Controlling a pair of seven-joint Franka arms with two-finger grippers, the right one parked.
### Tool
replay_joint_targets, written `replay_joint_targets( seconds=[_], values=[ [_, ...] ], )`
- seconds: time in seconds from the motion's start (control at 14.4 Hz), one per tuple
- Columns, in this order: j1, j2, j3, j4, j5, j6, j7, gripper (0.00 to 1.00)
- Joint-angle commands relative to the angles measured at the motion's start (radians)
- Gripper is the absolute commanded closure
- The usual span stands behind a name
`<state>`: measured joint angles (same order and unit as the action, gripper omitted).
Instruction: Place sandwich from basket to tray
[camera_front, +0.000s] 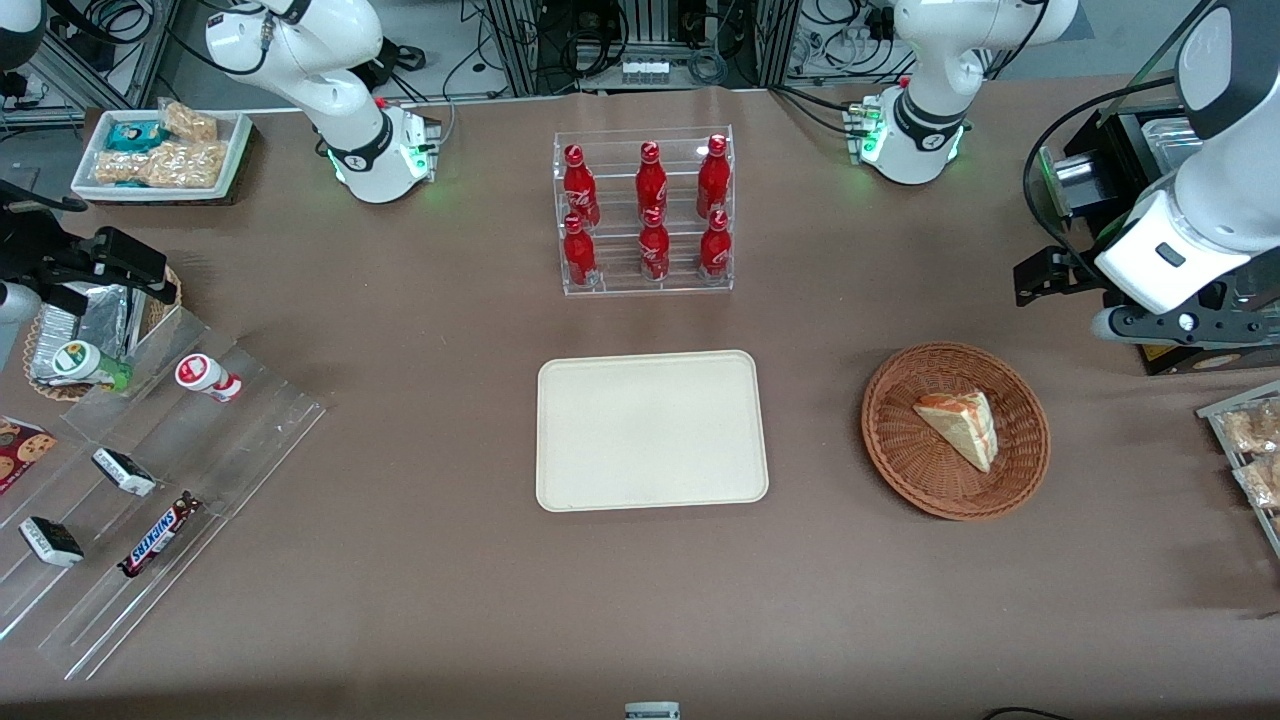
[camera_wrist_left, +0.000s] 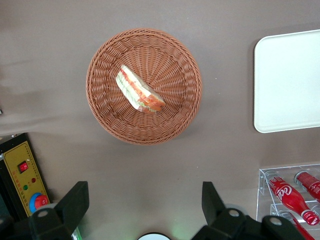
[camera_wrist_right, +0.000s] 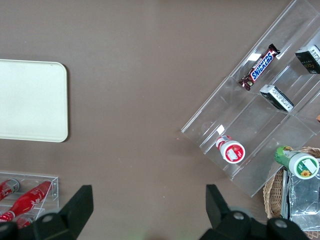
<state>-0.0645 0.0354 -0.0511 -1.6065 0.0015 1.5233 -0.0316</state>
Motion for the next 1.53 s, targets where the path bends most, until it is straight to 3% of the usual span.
replay_joint_targets(
  seconds=[0.0, 0.7, 0.97, 1.25, 1.46],
  values=[
    [0.005, 0.003, 0.01, 0.02, -0.002, -0.015, 0.012, 0.0],
    [0.025, 0.009, 0.008, 0.014, 0.0, -0.025, 0.013, 0.0],
    [0.034, 0.095, 0.008, -0.018, 0.002, -0.009, 0.013, 0.0],
    [0.061, 0.208, 0.01, -0.052, 0.003, 0.121, 0.012, 0.0],
    [0.081, 0.216, 0.01, -0.192, 0.003, 0.331, 0.009, 0.0]
  ],
)
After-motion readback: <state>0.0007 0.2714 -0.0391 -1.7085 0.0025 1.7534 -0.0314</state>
